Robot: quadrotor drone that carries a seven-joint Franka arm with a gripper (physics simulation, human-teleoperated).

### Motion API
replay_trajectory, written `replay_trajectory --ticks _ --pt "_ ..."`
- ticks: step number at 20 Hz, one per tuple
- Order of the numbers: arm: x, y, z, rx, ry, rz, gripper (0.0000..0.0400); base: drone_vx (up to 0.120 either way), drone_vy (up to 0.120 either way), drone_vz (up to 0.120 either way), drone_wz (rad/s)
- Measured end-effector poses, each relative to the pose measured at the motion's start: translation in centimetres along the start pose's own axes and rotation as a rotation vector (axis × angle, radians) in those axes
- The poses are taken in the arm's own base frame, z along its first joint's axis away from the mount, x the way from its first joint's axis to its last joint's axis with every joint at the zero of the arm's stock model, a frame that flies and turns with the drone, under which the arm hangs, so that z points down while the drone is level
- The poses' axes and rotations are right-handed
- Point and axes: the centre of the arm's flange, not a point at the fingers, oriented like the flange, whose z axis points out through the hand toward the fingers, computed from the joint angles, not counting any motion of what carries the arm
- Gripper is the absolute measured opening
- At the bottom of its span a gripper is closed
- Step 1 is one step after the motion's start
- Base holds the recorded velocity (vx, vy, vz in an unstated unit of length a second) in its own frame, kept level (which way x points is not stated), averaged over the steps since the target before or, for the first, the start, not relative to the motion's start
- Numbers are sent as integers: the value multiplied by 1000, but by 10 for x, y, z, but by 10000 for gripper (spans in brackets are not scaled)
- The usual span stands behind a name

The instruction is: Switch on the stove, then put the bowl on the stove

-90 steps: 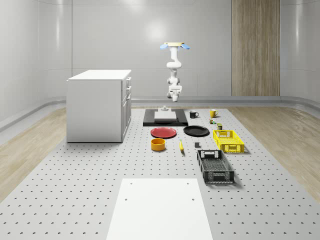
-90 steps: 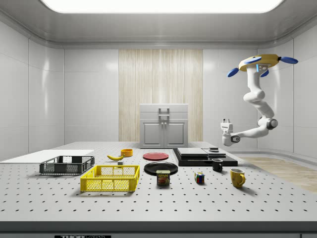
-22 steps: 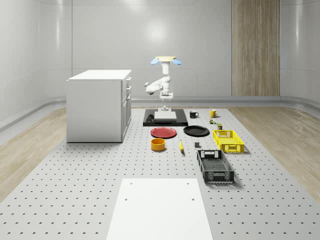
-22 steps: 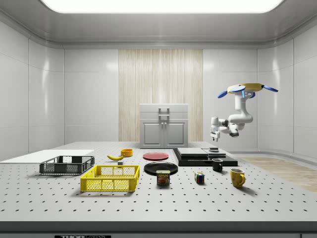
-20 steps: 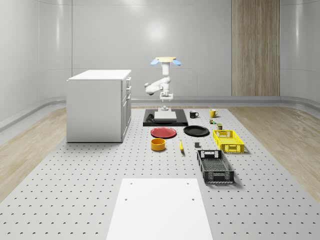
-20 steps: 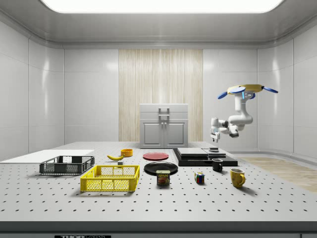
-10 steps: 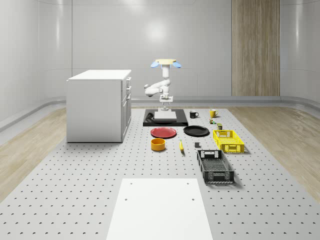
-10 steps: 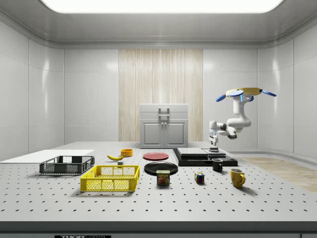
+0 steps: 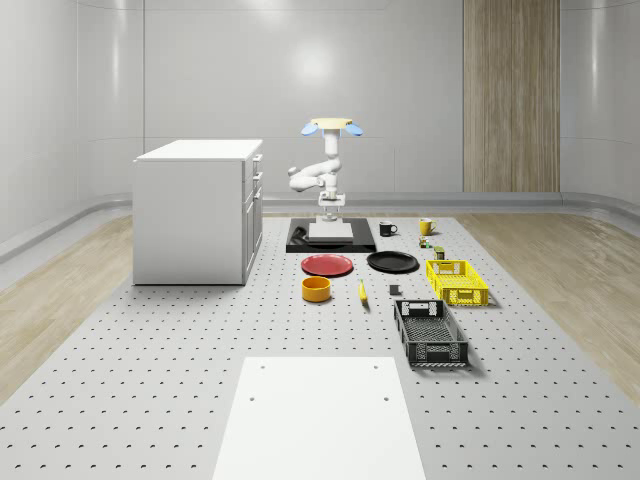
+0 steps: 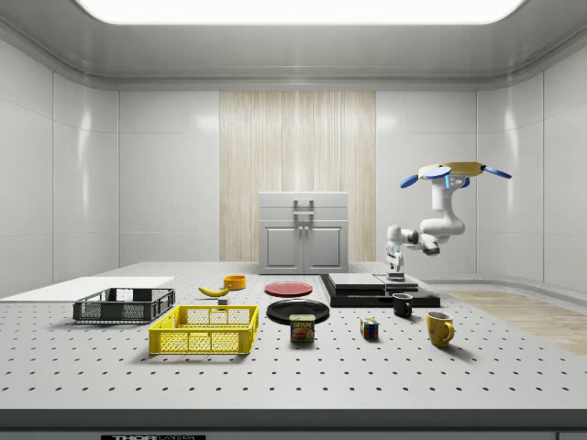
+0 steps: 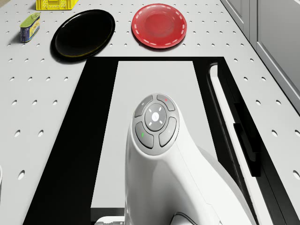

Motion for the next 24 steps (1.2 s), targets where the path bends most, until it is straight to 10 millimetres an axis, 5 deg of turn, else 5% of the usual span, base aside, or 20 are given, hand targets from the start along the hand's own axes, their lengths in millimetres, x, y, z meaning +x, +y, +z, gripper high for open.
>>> replay_trajectory --ticks 24 --pt "4 -3 28 0 0 0 400 0 0 0 0"
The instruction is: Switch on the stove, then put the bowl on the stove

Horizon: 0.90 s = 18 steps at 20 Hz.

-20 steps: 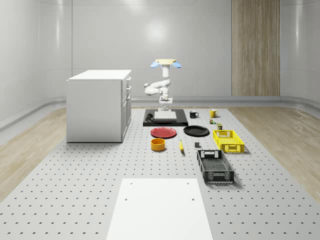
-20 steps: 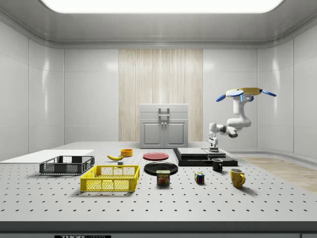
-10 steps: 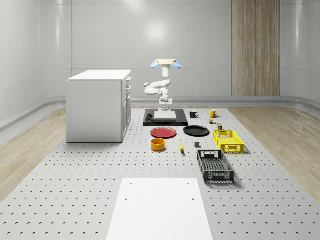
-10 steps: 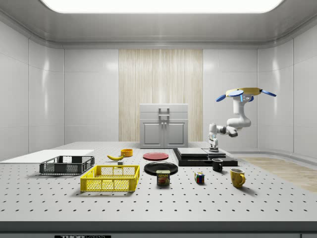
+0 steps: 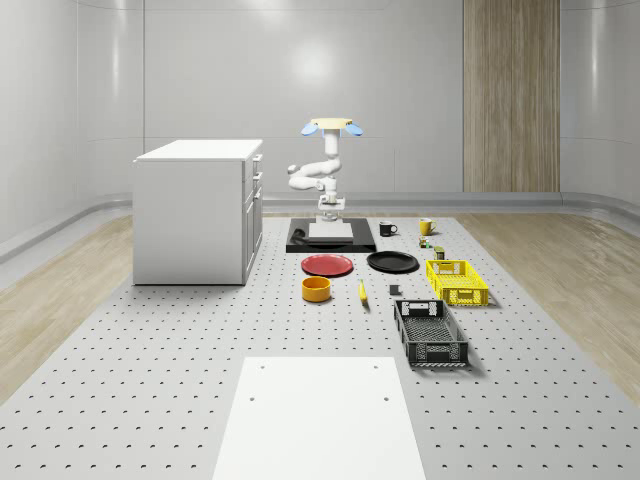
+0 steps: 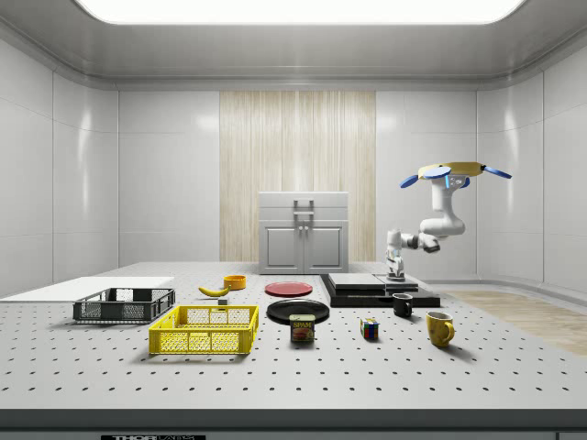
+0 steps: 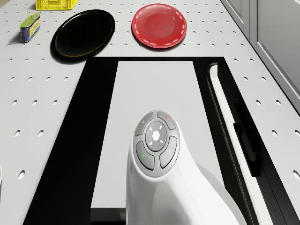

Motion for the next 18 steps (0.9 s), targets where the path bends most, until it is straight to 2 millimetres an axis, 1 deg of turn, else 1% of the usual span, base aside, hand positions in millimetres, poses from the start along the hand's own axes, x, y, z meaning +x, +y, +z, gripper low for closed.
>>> replay_trajectory --ticks 5,11,13,15,16,18 --pt "4 -5 2 0 0 0 400 0 0 0 0" --pt "3 -9 2 0 0 0 400 0 0 0 0" --pt "1 -11 2 0 0 0 400 0 0 0 0" --pt "-9 -18 0 -11 2 63 400 0 0 0 0" --pt "-11 -24 -1 -8 7 54 400 0 0 0 0" --pt "-10 -23 0 -8 6 63 397 0 0 0 0"
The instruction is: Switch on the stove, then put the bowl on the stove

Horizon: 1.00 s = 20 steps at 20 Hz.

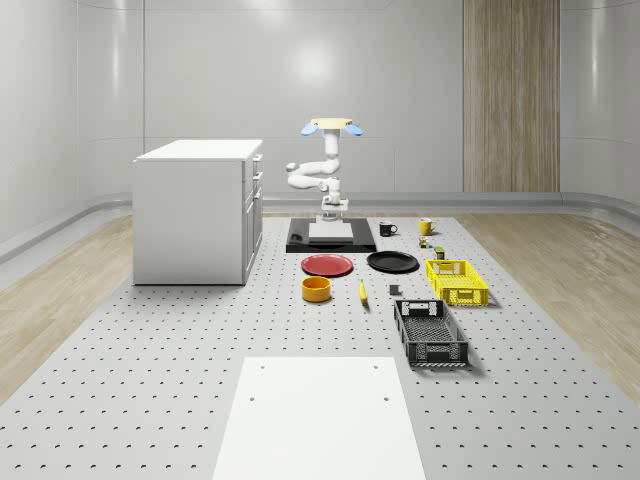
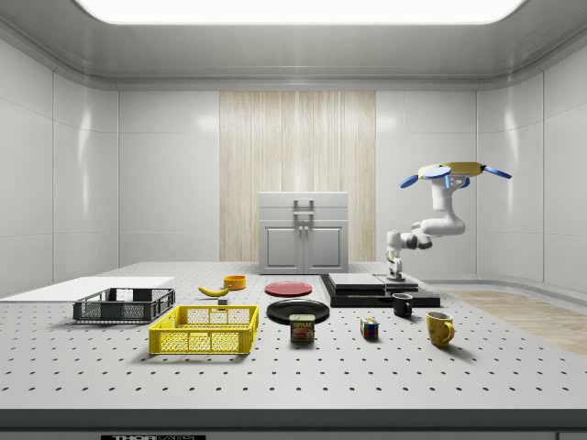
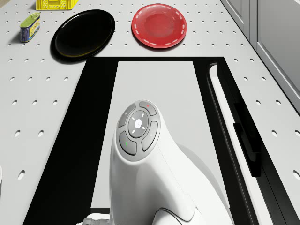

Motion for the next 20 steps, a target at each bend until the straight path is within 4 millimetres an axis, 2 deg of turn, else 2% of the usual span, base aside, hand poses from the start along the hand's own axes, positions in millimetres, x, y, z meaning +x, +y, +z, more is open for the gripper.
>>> replay_trajectory --ticks 9,12,13,20 --pt "11 7 3 9 -8 -83 400 0 0 0 0" --pt "6 4 3 9 -9 -75 400 0 0 0 0" --pt "12 7 4 13 -12 -114 400 0 0 0 0" --pt "-3 -4 3 9 -8 -78 400 0 0 0 0"
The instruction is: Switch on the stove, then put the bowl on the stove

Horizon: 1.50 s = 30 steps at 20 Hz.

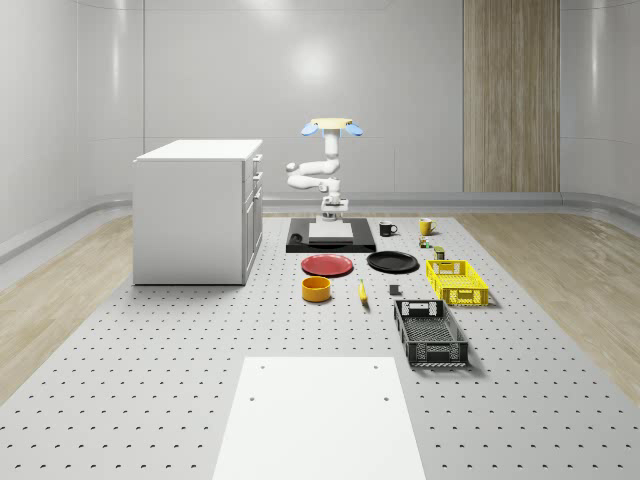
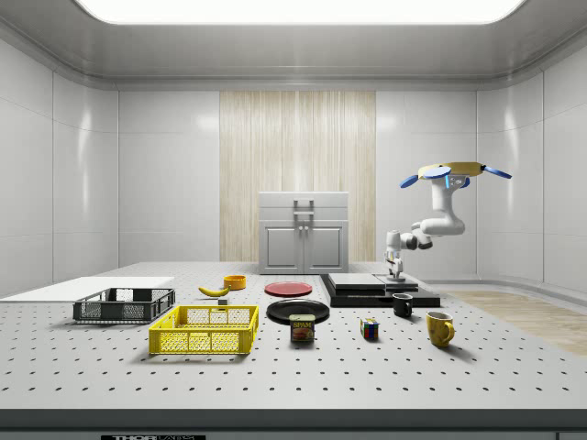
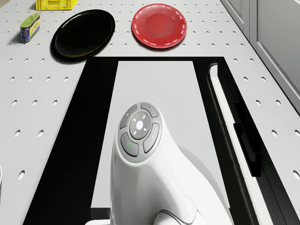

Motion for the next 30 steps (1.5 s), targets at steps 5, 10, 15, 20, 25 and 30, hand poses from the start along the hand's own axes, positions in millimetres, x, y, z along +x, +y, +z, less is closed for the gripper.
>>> replay_trajectory --ticks 5,10,15,20,25,30 --pt "-4 -4 0 -1 1 9 400 0 0 0 0" --pt "-5 -5 0 -2 2 13 400 0 0 0 0" --pt "-6 -5 0 -2 2 14 400 0 0 64 0" --pt "-6 -5 0 -2 2 15 400 104 -88 120 0" --pt "-6 -5 0 -2 2 15 400 120 -120 88 0" --pt "-6 -5 0 -2 2 16 400 120 -56 0 0"
